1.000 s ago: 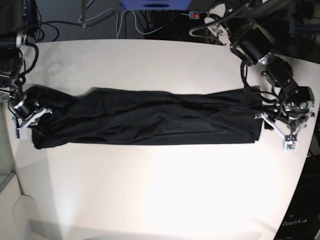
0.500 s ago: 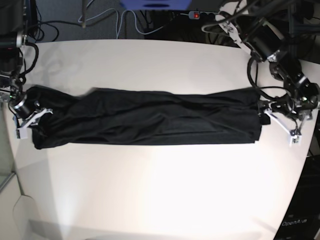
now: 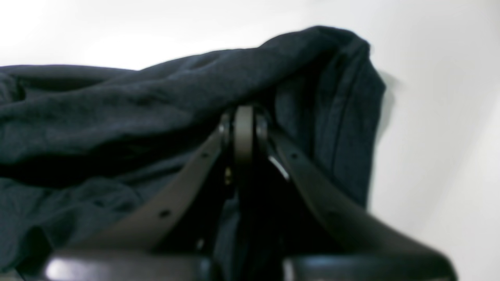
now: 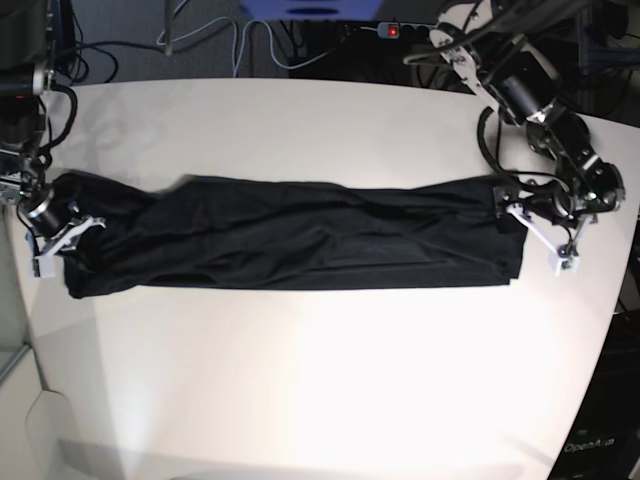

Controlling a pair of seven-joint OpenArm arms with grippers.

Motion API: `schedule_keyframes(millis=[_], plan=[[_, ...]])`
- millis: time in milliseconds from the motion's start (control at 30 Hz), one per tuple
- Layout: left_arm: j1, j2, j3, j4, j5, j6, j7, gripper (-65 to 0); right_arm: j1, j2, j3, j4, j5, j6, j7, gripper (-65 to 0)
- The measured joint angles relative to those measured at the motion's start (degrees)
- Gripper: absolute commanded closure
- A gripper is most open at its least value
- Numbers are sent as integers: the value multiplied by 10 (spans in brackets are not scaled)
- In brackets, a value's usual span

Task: Fold the T-shirt properly
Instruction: 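Hold both strip ends and pull them apart to straighten the strip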

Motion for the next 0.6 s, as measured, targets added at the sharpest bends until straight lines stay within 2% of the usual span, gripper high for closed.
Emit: schedule_keyframes(millis=[400, 600], plan=[[-2, 5, 2, -2, -3, 0, 0, -625, 0, -5, 0, 0, 0, 0, 3, 0], [-10, -5, 13, -39, -29, 0, -19, -625, 0, -6, 0, 0, 2, 0, 4, 0]])
